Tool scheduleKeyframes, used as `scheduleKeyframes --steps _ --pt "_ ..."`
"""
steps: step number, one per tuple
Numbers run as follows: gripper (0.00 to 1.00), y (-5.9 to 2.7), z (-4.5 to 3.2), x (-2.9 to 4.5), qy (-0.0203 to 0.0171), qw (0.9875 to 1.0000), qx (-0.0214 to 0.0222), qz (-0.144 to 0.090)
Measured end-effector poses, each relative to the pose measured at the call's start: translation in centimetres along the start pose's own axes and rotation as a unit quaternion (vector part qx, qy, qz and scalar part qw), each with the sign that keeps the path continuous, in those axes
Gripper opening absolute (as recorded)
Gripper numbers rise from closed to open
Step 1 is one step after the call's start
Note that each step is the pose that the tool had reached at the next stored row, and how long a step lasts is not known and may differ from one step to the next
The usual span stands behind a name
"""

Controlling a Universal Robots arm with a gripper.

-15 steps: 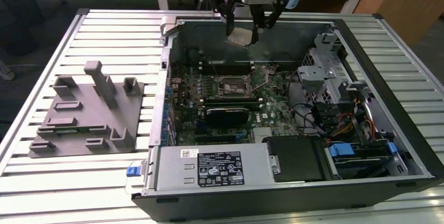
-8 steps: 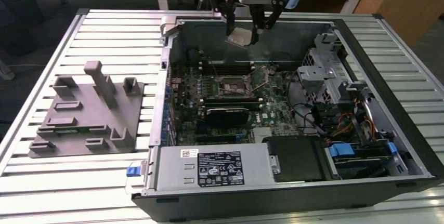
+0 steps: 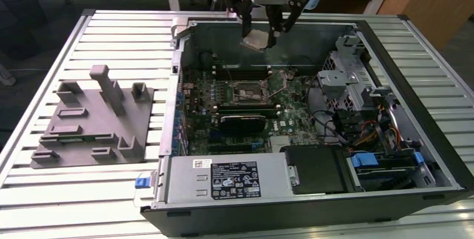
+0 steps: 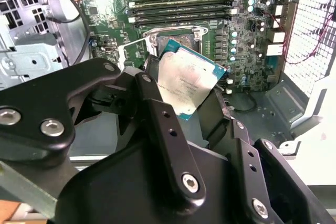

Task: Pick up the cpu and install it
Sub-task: 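Place the cpu into insertion slot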

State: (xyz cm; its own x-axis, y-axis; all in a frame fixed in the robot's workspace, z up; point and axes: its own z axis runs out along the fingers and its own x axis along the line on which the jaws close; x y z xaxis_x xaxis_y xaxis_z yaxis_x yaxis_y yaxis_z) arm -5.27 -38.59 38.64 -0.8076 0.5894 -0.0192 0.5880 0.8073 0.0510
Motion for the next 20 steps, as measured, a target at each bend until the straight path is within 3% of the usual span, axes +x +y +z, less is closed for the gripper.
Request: scheduleKeyframes --steps 9,20 --pt "0.54 0.00 0.02 0.00 -0.0019 0.9993 0.0007 0.036" --pt "0.54 0.00 0.04 0.00 -0.0043 0.9965 0.0016 0.083"
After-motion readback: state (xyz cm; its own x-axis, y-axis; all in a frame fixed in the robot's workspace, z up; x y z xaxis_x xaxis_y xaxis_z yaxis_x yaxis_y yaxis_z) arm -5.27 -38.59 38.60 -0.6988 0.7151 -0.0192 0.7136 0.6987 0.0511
